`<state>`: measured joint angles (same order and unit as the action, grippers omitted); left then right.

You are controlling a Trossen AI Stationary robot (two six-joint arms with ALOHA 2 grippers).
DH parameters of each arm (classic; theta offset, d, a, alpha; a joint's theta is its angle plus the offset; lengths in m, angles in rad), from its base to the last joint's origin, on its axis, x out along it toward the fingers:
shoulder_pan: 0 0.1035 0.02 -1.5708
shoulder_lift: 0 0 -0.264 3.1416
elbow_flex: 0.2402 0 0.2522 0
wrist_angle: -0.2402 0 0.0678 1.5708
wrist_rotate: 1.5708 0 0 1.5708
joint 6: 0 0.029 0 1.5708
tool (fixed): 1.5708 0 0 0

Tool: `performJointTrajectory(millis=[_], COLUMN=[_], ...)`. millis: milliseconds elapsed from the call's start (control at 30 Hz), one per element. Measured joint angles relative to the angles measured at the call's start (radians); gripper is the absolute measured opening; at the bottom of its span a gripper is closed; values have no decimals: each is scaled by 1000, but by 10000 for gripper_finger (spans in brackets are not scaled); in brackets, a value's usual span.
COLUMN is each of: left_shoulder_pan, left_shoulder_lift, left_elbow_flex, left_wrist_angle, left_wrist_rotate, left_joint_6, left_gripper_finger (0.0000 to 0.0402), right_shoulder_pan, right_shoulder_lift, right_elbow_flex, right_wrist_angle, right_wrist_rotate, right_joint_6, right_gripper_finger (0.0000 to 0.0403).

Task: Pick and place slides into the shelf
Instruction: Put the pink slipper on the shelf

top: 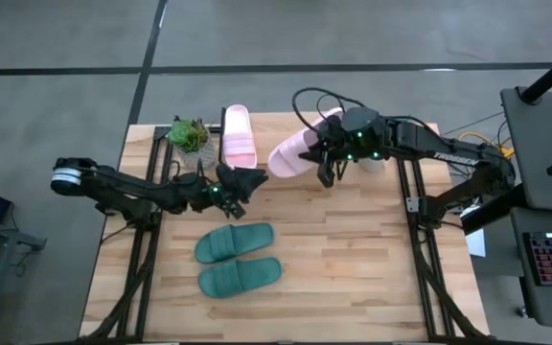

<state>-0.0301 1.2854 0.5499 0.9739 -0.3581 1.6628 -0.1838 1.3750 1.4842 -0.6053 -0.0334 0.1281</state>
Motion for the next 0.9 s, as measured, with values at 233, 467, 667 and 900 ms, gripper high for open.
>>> performJointTrajectory(millis=[233, 467, 667, 900], left_shoulder_pan=[-10, -9, -9, -9], left_shoulder_lift=[113, 237, 324, 414], left_elbow_flex=[26, 105, 166, 221], left_wrist_angle=[124, 278, 282, 283], left_wrist_rotate=[-63, -214, -227, -227], left_joint_6=[323, 400, 558, 579], left_gripper_finger=[199, 199, 199, 199], right_shoulder_pan=[-29, -28, -28, -28], right_shoulder_lift=[0, 0, 0, 0], right_elbow_flex=[-4, -4, -5, -5], right_wrist_angle=[-1, -13, -13, -10], right_wrist_rotate=[1, 1, 1, 8], right_joint_6=[31, 56, 56, 56], right_gripper_finger=[11, 11, 11, 11])
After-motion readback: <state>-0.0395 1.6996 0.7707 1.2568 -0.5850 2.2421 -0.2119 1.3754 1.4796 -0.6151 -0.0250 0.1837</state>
